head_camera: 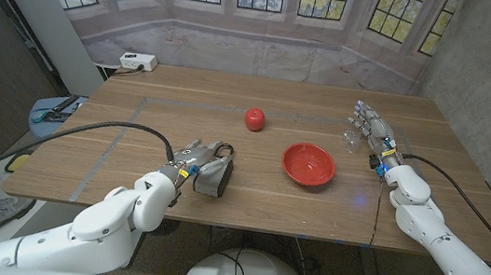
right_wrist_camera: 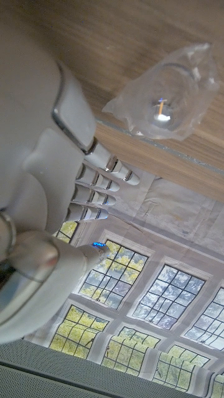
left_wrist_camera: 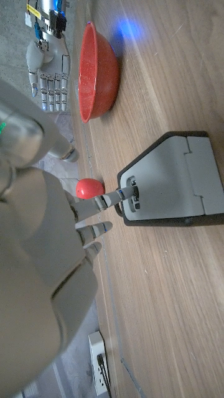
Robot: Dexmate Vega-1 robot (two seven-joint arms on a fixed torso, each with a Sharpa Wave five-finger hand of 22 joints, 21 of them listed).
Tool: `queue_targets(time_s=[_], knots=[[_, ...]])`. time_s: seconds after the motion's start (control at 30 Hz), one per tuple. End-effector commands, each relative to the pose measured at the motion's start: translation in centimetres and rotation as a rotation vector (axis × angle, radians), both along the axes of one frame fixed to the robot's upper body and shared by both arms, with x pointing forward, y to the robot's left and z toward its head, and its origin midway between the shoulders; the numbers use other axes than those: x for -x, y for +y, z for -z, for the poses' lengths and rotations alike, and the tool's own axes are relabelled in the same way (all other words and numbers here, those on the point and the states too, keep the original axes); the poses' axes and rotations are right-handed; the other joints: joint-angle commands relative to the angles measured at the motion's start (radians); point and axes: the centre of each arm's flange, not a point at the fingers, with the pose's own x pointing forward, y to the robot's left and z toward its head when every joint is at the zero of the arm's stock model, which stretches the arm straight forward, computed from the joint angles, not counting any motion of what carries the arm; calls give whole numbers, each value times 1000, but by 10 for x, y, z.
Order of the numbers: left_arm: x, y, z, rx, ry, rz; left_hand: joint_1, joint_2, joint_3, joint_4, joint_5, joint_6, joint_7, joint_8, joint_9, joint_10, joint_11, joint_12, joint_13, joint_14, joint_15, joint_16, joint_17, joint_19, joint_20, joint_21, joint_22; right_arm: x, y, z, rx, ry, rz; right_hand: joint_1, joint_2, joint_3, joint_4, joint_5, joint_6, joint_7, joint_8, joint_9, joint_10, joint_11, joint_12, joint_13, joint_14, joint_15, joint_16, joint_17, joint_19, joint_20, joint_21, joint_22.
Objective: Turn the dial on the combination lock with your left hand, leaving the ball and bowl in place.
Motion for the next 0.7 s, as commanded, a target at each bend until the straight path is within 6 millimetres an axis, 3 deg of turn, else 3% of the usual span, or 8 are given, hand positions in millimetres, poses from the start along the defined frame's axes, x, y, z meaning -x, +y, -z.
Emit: queue_targets(time_s=[0.03,0.7], knots=[[1,1,1,8,6,-7,3,5,1,-4,4,1,-5,-3,3,13,2,5,4,9,0,1,1,1,2,0,3,-2,2,-2,-1,-5,-3,3,-1,3,6,-3,-4,0,1,4,-2,3,3,3,-2,-56,4,5,6,-50,4,5],[4,2,-3,14,-6,-15,3,5,1,-5,4,2,-5,-3,3,21,-1,6,4,16,-4,2,1,3,2,-1,3,-7,2,-7,2,-11,-10,3,-1,3,7,-3,-6,1,0,4,-2,4,4,3,-2,-56,4,5,7,-49,5,5]])
